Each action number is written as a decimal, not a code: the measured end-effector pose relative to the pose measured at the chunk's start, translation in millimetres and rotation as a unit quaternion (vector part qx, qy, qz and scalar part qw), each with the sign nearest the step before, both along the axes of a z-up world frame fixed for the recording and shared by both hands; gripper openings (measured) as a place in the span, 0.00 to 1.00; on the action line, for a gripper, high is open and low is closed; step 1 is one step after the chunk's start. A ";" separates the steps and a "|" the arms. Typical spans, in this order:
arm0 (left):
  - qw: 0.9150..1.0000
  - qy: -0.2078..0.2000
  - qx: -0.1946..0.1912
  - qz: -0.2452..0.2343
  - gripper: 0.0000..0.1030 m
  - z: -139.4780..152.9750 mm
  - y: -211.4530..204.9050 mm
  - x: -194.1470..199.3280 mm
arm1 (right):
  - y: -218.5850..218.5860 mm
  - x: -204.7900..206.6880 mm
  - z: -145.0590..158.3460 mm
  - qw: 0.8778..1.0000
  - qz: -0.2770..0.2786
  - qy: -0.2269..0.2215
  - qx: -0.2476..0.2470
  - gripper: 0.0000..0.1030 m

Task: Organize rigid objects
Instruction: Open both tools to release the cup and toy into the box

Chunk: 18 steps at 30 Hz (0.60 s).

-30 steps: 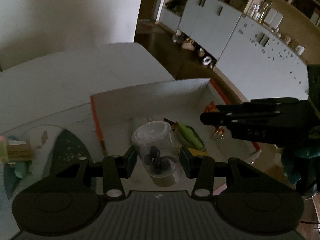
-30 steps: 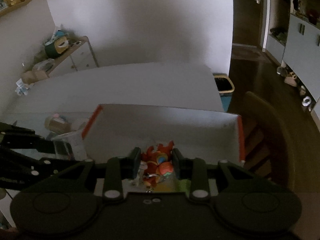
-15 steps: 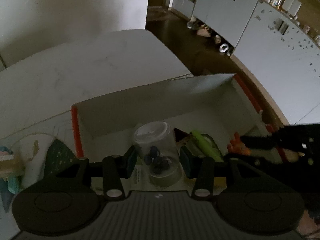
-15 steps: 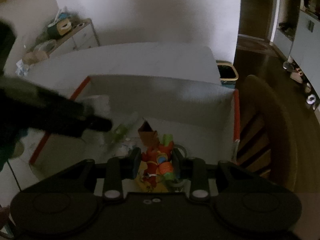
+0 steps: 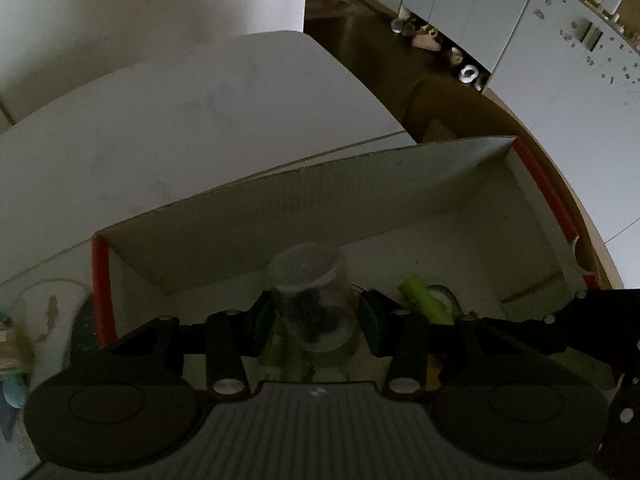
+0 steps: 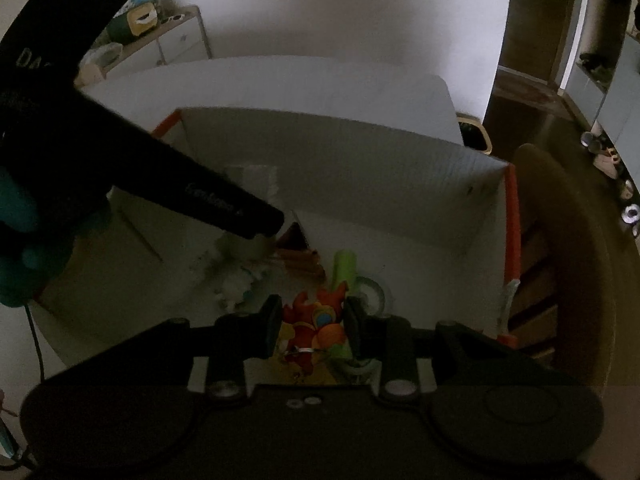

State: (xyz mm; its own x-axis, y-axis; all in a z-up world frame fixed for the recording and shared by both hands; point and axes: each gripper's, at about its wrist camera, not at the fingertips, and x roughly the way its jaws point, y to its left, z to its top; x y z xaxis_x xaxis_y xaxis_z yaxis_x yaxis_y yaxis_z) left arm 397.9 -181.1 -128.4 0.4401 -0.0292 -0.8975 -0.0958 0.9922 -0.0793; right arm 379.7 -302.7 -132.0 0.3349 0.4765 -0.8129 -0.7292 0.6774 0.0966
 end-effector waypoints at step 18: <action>0.999 0.030 0.004 -0.011 0.43 -23.2 -3.2 2.5 | 7.9 5.6 -11.6 1.000 -0.002 0.000 -0.030 0.32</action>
